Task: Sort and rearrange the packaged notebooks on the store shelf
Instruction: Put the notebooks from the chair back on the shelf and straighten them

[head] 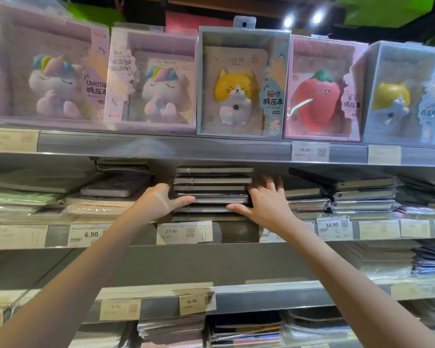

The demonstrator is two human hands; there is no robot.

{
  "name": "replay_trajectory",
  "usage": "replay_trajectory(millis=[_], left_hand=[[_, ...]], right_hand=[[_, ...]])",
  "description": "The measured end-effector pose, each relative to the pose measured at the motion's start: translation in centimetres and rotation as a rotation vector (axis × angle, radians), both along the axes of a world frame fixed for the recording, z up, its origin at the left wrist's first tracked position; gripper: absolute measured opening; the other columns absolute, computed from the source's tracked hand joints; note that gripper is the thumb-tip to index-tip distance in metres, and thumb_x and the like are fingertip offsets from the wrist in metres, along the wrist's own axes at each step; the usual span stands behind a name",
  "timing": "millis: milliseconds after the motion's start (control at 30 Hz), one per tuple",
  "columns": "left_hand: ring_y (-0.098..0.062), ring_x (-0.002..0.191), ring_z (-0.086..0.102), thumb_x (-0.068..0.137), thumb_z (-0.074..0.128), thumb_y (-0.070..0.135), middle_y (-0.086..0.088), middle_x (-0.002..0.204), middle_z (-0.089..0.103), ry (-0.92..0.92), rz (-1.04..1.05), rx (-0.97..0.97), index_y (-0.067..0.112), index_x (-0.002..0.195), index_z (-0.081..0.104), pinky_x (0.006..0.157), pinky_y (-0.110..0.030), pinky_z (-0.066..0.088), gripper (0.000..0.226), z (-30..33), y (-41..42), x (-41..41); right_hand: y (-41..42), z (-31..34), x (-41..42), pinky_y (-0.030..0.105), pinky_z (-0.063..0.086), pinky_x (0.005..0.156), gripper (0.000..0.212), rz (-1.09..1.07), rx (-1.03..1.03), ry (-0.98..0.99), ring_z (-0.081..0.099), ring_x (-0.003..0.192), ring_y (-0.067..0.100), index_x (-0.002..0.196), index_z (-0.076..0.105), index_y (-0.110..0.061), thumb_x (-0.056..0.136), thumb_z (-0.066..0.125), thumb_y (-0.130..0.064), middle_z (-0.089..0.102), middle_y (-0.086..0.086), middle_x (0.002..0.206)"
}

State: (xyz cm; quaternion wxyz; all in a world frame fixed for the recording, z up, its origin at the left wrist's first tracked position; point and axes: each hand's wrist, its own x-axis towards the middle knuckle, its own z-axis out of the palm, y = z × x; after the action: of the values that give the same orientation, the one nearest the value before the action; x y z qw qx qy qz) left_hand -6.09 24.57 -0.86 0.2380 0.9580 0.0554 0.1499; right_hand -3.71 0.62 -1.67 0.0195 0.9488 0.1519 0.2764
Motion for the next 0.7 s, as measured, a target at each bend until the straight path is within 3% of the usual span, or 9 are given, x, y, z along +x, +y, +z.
replay_trajectory(millis=[133, 300, 467, 600, 700], left_hand=[[-0.027, 0.102, 0.055, 0.077, 0.05, 0.066, -0.013, 0.113, 0.058, 0.009, 0.031, 0.067, 0.004, 0.121, 0.049, 0.085, -0.035, 0.046, 0.076, 0.1, -0.5, -0.2], [-0.02, 0.084, 0.052, 0.078, 0.051, 0.064, -0.007, 0.093, 0.056, -0.068, 0.043, 0.041, 0.006, 0.114, 0.055, 0.072, -0.03, 0.042, 0.068, -0.4, -0.8, -0.6], [-0.019, 0.073, 0.054, 0.08, 0.055, 0.059, -0.008, 0.081, 0.06, -0.278, 0.043, -0.049, 0.007, 0.102, 0.061, 0.065, -0.029, 0.042, 0.057, -1.7, -1.0, -1.3], [-0.013, 0.055, 0.049, 0.082, 0.058, 0.052, -0.003, 0.067, 0.057, -0.366, 0.027, -0.067, 0.008, 0.103, 0.063, 0.051, -0.026, 0.036, 0.049, -2.1, -1.3, -2.0], [-0.012, 0.06, 0.052, 0.079, 0.051, 0.061, 0.0, 0.066, 0.057, -0.324, -0.06, -0.097, 0.018, 0.089, 0.058, 0.051, -0.024, 0.037, 0.044, -1.9, -1.1, -2.5]], right_hand=[[0.3, 0.1, 0.0, 0.055, 0.001, 0.114, 0.079, -0.024, -0.008, 0.005, 0.023, 0.137, 0.029, 0.118, 0.058, -0.011, 0.082, 0.027, -0.073, 0.052, 0.006, 0.134], [0.4, 0.0, -0.3, 0.053, 0.005, 0.114, 0.077, -0.043, -0.048, -0.048, 0.032, 0.132, 0.028, 0.111, 0.063, -0.009, 0.083, 0.027, -0.071, 0.061, 0.008, 0.121], [0.3, -1.8, 0.3, 0.059, 0.019, 0.108, 0.07, 0.069, 0.064, -0.28, 0.054, 0.105, 0.032, 0.076, 0.067, -0.003, 0.08, 0.036, -0.066, 0.07, 0.01, 0.081], [0.1, -2.4, 0.5, 0.058, 0.022, 0.107, 0.061, 0.071, 0.06, -0.345, 0.057, 0.103, 0.029, 0.076, 0.068, -0.006, 0.083, 0.043, -0.06, 0.071, 0.007, 0.081], [-0.3, -2.2, -0.1, 0.059, 0.031, 0.101, 0.067, 0.077, 0.081, -0.378, 0.06, 0.097, 0.028, 0.07, 0.069, -0.01, 0.085, 0.029, -0.063, 0.071, 0.002, 0.077]])
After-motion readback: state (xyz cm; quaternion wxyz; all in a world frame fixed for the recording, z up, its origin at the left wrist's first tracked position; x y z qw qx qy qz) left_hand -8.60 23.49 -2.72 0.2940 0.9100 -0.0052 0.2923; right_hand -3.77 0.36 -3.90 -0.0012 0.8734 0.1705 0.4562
